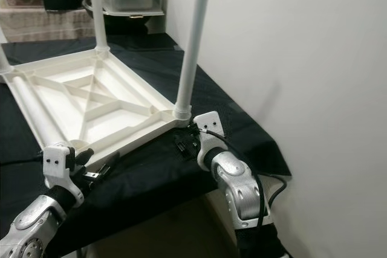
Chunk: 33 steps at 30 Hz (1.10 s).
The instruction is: Building children table
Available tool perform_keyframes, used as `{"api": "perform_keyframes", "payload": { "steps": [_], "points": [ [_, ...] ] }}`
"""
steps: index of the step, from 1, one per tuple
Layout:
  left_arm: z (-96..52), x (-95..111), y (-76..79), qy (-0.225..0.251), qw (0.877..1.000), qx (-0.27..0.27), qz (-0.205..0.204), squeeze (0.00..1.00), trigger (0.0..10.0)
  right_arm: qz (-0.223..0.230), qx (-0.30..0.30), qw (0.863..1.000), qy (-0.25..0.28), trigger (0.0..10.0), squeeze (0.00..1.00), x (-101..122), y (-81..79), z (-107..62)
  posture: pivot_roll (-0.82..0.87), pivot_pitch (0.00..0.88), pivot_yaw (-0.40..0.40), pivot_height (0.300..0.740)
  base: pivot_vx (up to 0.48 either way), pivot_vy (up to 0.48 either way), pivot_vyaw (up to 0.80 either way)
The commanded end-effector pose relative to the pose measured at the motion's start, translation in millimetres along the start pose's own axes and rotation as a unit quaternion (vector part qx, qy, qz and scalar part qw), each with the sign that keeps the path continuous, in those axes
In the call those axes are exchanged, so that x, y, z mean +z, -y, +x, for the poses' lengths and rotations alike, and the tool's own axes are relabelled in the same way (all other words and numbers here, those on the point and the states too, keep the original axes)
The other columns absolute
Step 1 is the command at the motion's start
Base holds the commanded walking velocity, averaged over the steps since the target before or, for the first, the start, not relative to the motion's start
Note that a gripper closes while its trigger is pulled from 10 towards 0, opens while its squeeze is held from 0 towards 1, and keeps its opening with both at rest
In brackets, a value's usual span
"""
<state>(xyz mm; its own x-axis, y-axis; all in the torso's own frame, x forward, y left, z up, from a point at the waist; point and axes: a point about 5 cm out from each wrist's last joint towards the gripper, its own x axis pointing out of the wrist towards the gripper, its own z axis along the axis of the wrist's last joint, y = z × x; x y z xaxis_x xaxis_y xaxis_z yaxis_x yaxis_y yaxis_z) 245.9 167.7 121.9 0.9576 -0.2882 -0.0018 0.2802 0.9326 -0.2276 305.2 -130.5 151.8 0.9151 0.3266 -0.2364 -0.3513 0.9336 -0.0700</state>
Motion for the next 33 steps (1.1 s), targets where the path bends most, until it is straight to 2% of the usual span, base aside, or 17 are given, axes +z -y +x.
{"api": "perform_keyframes", "payload": {
  "steps": [1, 8, 15, 21, 22, 23, 26, 27, 33],
  "points": [
    [1.0, -1.5, -0.1, -0.001, 1.000, 0.005, -0.001, 0.00, 10.0, -0.002, -0.010, 1.000, 0.002, 10.0, 0.00, 2.1, 3.1, -1.0, 0.00, 0.000, -0.102, 0.740, 0.000, 0.000, 0.00],
    [0.1, -2.0, -9.9, -0.002, 0.999, 0.037, 0.000, 0.00, 10.0, 0.004, -0.011, 1.000, 0.005, 10.0, 0.00, 3.7, 3.4, 0.1, 0.00, 0.000, -0.106, 0.740, 0.000, 0.000, 0.00],
    [1.8, -1.9, -9.8, -0.001, 0.999, 0.041, 0.003, 0.00, 10.0, 0.007, -0.005, 1.000, 0.015, 10.0, 0.00, 6.8, 0.5, 1.3, 0.00, 0.000, -0.106, 0.740, 0.000, 0.000, 0.00],
    [4.2, -1.4, -10.6, 0.004, 0.999, 0.053, 0.005, 0.00, 10.0, -0.012, -0.003, 1.000, 0.020, 10.0, 0.00, 8.0, -0.9, 1.9, -0.01, 0.000, -0.103, 0.740, 0.000, 0.000, 0.68],
    [5.6, 0.0, -13.2, 0.009, 0.998, 0.067, 0.004, 0.00, 10.0, -0.009, -0.007, 1.000, 0.023, 10.0, 0.00, 8.2, -0.4, 2.1, -0.01, 0.000, -0.103, 0.740, 0.000, 0.000, 0.80],
    [7.3, 2.6, -17.4, 0.018, 0.996, 0.084, 0.001, 0.00, 10.0, 0.016, -0.016, 0.999, 0.028, 10.0, 0.00, 8.7, 1.6, 2.4, -0.01, 0.000, -0.099, 0.740, 0.000, 0.000, 0.80],
    [7.7, 4.1, -19.0, 0.023, 0.996, 0.090, 0.001, 0.00, 10.0, 0.028, -0.021, 0.999, 0.032, 10.0, 0.00, 9.5, 2.6, 2.2, -0.01, 0.000, -0.099, 0.740, 0.000, 0.000, 0.80],
    [8.0, 5.6, -20.0, 0.026, 0.995, 0.093, 0.001, 0.00, 10.0, 0.049, -0.024, 0.998, 0.033, 10.0, 0.00, 9.6, 3.5, 2.1, -0.01, 0.000, -0.099, 0.740, 0.000, 0.000, 0.00],
    [8.3, 7.8, -20.9, 0.029, 0.995, 0.094, 0.004, 0.00, 10.0, 0.057, -0.016, 0.998, 0.033, 10.0, 0.00, 10.5, 3.9, 0.5, -0.01, 0.000, -0.096, 0.740, 0.000, 0.000, 0.00]
  ]
}}
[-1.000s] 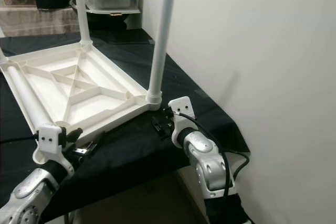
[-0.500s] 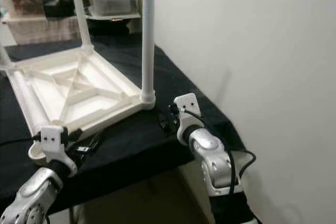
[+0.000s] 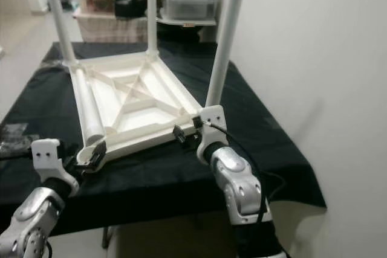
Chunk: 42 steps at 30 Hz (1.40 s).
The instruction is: Building children table
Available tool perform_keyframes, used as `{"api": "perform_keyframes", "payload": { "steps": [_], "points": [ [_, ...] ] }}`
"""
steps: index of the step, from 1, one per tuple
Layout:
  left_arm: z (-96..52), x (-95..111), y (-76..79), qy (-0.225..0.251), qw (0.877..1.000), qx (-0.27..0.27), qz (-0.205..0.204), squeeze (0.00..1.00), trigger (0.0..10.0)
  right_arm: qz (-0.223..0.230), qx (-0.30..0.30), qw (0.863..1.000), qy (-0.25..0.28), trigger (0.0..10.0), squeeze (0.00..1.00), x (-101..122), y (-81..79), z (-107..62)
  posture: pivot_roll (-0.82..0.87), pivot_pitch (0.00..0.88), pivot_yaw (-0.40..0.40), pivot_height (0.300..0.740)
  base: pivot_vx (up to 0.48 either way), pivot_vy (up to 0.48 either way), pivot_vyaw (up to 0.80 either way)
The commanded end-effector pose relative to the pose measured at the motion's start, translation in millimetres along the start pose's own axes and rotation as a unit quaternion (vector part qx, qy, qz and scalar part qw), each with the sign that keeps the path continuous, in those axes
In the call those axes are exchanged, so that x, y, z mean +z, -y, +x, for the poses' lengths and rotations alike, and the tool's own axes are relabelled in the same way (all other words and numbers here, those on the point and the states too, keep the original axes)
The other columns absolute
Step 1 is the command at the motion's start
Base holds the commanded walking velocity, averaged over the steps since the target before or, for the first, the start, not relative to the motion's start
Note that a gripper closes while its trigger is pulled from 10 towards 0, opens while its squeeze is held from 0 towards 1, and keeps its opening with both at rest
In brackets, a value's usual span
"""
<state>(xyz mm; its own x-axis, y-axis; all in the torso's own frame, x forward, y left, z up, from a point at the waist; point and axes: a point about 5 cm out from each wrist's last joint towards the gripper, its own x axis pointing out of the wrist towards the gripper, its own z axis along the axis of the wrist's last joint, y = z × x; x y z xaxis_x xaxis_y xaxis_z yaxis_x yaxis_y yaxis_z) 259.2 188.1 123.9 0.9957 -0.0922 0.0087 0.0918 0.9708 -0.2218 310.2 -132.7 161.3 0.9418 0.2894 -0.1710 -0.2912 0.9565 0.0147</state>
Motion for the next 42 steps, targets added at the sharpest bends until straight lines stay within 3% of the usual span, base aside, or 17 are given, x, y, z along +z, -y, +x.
{"api": "perform_keyframes", "payload": {
  "steps": [1, 2, 3, 4, 6, 9, 13, 17, 33, 42],
  "points": [
    [1.2, 0.9, 1.3, 0.002, 1.000, -0.003, 0.002, 0.00, 10.0, -0.007, 0.047, 0.999, -0.005, 10.0, 0.00, -0.7, -6.7, -4.4, -0.01, 0.000, -0.094, 0.740, 0.000, 0.000, 0.00],
    [1.2, 0.9, 1.3, 0.002, 1.000, -0.003, 0.002, 0.00, 10.0, -0.007, 0.047, 0.999, -0.005, 10.0, 0.00, -0.7, -6.7, -4.4, -0.01, 0.000, -0.094, 0.740, 0.000, 0.000, 0.00],
    [1.2, 1.3, 0.7, 0.002, 1.000, -0.001, 0.002, 0.00, 10.0, -0.018, 0.117, 0.993, -0.013, 10.0, 0.00, -4.4, -17.1, -12.5, -0.01, 0.000, -0.093, 0.740, 0.000, 0.000, 0.00],
    [1.2, 1.3, 0.7, 0.002, 1.000, -0.001, 0.002, 0.00, 10.0, -0.018, 0.117, 0.993, -0.013, 10.0, 0.00, -4.4, -17.1, -12.5, -0.01, 0.000, -0.093, 0.740, 0.000, 0.000, 0.00],
    [1.5, 2.7, 1.1, 0.006, 1.000, -0.001, 0.011, 0.00, 10.0, -0.025, 0.236, 0.971, -0.010, 10.0, 0.00, -7.0, -33.9, -30.3, -0.01, 0.000, -0.089, 0.740, 0.000, 0.000, 0.00],
    [0.7, 2.6, 3.7, 0.005, 1.000, -0.007, 0.026, 0.00, 10.0, -0.038, 0.268, 0.963, 0.002, 10.0, 0.00, -6.2, -38.0, -36.3, -0.01, 0.000, -0.088, 0.740, 0.000, 0.000, 0.00],
    [-4.7, -3.3, 10.2, -0.006, 0.999, -0.024, 0.042, 0.00, 10.0, -0.049, 0.247, 0.967, 0.027, 10.0, 0.00, -2.4, -37.6, -30.8, -0.01, 0.000, -0.088, 0.740, 0.000, 0.000, 0.51],
    [-4.6, -2.0, 14.1, 0.003, 0.999, -0.023, 0.033, 0.00, 10.0, -0.023, 0.210, 0.977, 0.038, 10.0, 0.00, 2.8, -37.6, -18.6, 0.01, 0.000, -0.094, 0.740, 0.063, 0.000, 0.40],
    [1.3, 1.5, 17.6, 0.015, 0.999, -0.033, 0.033, 0.00, 10.0, -0.028, 0.229, 0.972, 0.052, 10.0, 0.00, 5.4, -40.8, -18.6, 0.00, 0.000, -0.089, 0.740, 0.337, 0.000, 0.00],
    [2.6, -0.1, 21.0, 0.014, 0.999, -0.039, 0.031, 0.00, 10.0, -0.034, 0.232, 0.970, 0.060, 10.0, 0.00, 7.4, -40.4, -18.4, 0.00, 0.000, -0.087, 0.740, 0.000, 0.000, 0.32]
  ]
}}
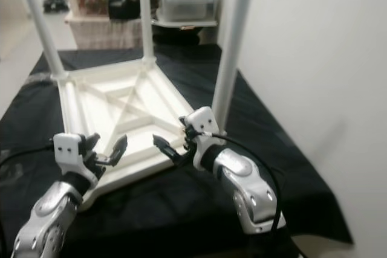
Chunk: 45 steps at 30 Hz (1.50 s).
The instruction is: Building children table
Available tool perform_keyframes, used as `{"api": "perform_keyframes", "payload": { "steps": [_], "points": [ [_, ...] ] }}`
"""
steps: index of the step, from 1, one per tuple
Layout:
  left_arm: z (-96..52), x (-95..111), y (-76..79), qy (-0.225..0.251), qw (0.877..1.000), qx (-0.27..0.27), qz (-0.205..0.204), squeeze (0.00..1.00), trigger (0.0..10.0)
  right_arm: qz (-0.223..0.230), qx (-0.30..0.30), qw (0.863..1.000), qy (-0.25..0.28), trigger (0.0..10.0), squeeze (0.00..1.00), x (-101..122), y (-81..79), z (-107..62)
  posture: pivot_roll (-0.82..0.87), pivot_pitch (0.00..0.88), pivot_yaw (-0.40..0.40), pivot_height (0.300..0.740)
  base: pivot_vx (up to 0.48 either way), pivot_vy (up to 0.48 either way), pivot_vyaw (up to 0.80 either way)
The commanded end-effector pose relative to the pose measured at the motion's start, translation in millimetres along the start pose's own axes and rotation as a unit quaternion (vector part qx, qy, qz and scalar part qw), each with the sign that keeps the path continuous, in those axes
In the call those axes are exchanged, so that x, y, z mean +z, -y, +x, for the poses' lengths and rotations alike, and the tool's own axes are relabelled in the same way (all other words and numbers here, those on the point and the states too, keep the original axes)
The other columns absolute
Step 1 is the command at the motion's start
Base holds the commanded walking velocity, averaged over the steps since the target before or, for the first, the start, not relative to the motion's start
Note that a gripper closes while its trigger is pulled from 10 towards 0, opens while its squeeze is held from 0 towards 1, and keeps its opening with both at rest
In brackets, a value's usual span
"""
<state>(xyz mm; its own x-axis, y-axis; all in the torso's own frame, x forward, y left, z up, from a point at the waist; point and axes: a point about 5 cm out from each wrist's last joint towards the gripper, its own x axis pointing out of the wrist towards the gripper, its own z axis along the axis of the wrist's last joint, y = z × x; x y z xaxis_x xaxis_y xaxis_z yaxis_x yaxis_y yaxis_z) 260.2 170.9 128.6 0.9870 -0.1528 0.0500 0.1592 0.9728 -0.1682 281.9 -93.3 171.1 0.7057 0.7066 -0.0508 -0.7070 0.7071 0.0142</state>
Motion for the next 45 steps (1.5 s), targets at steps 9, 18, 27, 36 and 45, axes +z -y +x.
{"api": "perform_keyframes", "payload": {
  "steps": [9, 18, 27, 36, 45],
  "points": [
    [0.9, -3.9, 6.5, -0.005, 1.000, -0.015, 0.005, 0.00, 10.0, 0.004, 0.134, 0.991, -0.015, 10.0, 0.00, -3.9, -16.7, -30.4, -0.01, 0.000, -0.083, 0.740, 0.000, 0.000, 0.13],
    [1.2, -5.5, 5.3, -0.007, 1.000, -0.013, 0.005, 0.00, 10.0, -0.009, -0.009, 0.993, -0.115, 10.0, 0.00, -22.1, 47.4, -56.5, -0.03, 0.000, -0.079, 0.740, 0.000, 0.000, 0.00],
    [3.4, -5.5, 4.3, -0.008, 1.000, -0.012, 0.012, 0.00, 10.0, -0.110, -0.054, 0.963, -0.241, 10.0, 0.00, -22.2, 99.2, -94.3, -0.03, 0.000, -0.081, 0.740, 0.000, 0.000, 0.00],
    [4.0, -6.4, 5.1, -0.010, 1.000, -0.013, 0.012, 0.00, 10.0, -0.070, -0.218, 0.954, -0.192, 10.0, 0.00, -5.7, 138.9, -81.3, -0.02, 0.000, -0.077, 0.740, 0.000, 0.000, 0.00],
    [4.6, -5.9, 4.0, -0.010, 1.000, -0.014, 0.014, 0.00, 10.0, -0.067, -0.175, 0.974, -0.127, 10.0, 0.00, 14.1, 136.7, -71.1, -0.02, 0.000, -0.078, 0.740, 0.000, 0.000, 0.00]
  ]
}}
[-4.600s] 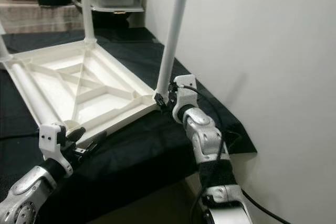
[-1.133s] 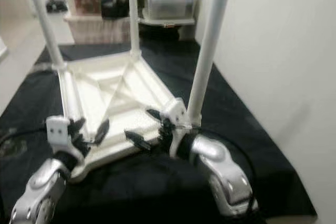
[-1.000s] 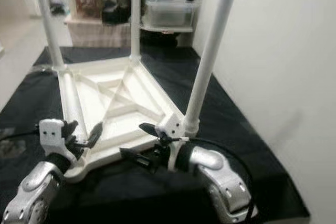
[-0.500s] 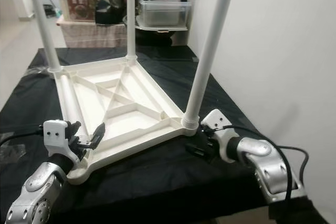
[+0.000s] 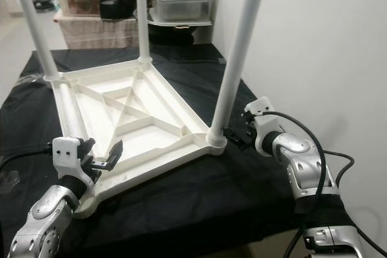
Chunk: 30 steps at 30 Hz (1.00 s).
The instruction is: Building children table
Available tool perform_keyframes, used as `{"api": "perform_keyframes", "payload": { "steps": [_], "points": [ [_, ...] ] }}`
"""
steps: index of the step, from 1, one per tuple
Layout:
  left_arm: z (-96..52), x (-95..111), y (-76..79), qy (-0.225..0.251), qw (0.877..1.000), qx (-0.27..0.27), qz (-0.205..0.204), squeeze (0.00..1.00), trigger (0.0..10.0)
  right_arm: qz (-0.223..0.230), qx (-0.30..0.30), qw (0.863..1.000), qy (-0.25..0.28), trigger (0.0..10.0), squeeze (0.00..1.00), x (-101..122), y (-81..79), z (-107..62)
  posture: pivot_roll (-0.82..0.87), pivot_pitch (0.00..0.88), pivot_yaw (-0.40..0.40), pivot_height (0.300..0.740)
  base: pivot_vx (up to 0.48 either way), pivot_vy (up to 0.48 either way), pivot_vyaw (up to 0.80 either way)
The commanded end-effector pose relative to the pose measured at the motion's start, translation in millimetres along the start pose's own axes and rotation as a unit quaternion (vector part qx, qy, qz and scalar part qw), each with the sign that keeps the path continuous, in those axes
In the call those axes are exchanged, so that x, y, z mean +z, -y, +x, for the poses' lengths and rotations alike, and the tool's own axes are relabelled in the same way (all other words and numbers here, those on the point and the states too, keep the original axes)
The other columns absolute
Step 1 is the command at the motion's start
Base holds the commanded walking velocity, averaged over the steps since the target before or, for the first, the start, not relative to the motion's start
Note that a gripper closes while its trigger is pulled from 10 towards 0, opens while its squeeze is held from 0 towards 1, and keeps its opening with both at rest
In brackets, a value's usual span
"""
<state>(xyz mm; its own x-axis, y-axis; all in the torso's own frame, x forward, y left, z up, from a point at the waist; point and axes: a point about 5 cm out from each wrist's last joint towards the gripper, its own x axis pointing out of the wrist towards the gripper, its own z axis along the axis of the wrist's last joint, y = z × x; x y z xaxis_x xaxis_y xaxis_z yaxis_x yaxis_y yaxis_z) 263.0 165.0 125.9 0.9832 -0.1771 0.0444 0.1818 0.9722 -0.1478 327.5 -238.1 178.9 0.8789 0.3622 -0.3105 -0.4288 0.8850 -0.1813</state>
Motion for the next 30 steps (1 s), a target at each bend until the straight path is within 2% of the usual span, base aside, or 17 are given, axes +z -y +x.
{"api": "perform_keyframes", "payload": {
  "steps": [1, 10, 21, 30],
  "points": [
    [1.0, -2.2, -0.8, -0.005, 1.000, -0.003, 0.004, 0.00, 10.0, -0.003, 0.008, 1.000, 0.022, 10.0, 0.00, 8.1, 4.5, -1.5, -0.02, 0.000, -0.078, 0.740, 0.000, 0.000, 0.00],
    [1.1, -3.9, 1.3, -0.006, 1.000, -0.004, 0.001, 0.00, 10.0, -0.001, -0.001, 0.999, 0.035, 10.0, 0.00, 17.0, 19.2, -0.7, -0.02, 0.000, -0.086, 0.740, 0.000, 0.000, 0.00],
    [2.9, -5.3, 2.8, -0.008, 1.000, -0.007, 0.000, 0.00, 10.0, 0.052, -0.028, 0.997, 0.057, 10.0, 0.00, 25.3, 29.1, 16.4, -0.01, 0.000, -0.095, 0.740, 0.000, 0.000, 0.00],
    [3.5, -6.0, 2.8, -0.007, 1.000, -0.006, 0.000, 0.00, 10.0, 0.070, -0.039, 0.994, 0.072, 10.0, 0.00, 34.8, 35.7, 27.1, 0.00, 0.000, -0.104, 0.740, 0.000, 0.000, 0.00]
  ]
}}
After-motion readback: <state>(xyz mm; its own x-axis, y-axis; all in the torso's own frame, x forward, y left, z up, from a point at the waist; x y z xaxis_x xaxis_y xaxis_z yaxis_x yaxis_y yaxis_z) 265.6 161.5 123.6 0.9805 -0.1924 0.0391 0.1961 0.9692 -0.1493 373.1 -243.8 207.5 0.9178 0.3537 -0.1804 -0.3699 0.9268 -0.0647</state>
